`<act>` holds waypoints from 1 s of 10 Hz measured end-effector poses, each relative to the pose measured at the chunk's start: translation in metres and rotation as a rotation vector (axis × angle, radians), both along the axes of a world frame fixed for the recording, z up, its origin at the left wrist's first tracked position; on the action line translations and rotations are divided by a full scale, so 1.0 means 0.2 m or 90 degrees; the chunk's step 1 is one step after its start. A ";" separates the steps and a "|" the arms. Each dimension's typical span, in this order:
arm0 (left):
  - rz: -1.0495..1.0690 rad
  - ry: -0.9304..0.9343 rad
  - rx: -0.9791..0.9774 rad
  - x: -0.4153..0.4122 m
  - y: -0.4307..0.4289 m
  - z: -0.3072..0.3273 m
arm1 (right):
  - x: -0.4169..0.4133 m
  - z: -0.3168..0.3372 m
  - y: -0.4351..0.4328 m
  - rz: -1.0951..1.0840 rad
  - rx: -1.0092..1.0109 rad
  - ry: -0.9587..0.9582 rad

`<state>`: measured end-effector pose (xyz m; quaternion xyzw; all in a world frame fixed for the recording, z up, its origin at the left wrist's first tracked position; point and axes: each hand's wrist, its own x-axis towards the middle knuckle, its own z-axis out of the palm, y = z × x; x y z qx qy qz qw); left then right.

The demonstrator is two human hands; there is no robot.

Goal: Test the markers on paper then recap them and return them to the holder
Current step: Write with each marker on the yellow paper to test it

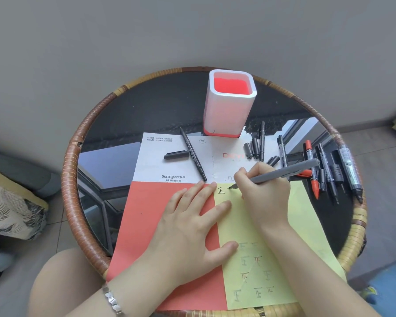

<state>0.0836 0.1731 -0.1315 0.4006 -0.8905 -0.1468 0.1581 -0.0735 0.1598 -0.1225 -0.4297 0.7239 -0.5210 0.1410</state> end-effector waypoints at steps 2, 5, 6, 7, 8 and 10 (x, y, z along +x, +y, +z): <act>-0.001 -0.006 0.008 0.00 0.00 0.00 | -0.01 0.00 0.00 -0.013 -0.003 -0.037; -0.001 -0.012 0.008 0.00 0.00 0.00 | -0.01 0.00 0.00 0.002 -0.001 -0.028; -0.001 -0.007 0.007 0.00 0.00 0.00 | -0.01 0.00 0.00 -0.004 -0.004 -0.039; -0.003 -0.002 0.003 0.00 0.00 0.00 | -0.01 0.00 0.00 0.002 -0.004 -0.027; -0.003 -0.001 0.000 0.00 0.00 0.00 | -0.01 0.01 0.01 -0.004 -0.004 -0.037; -0.004 0.001 0.000 0.00 0.00 0.00 | -0.01 0.00 0.00 0.013 0.004 -0.040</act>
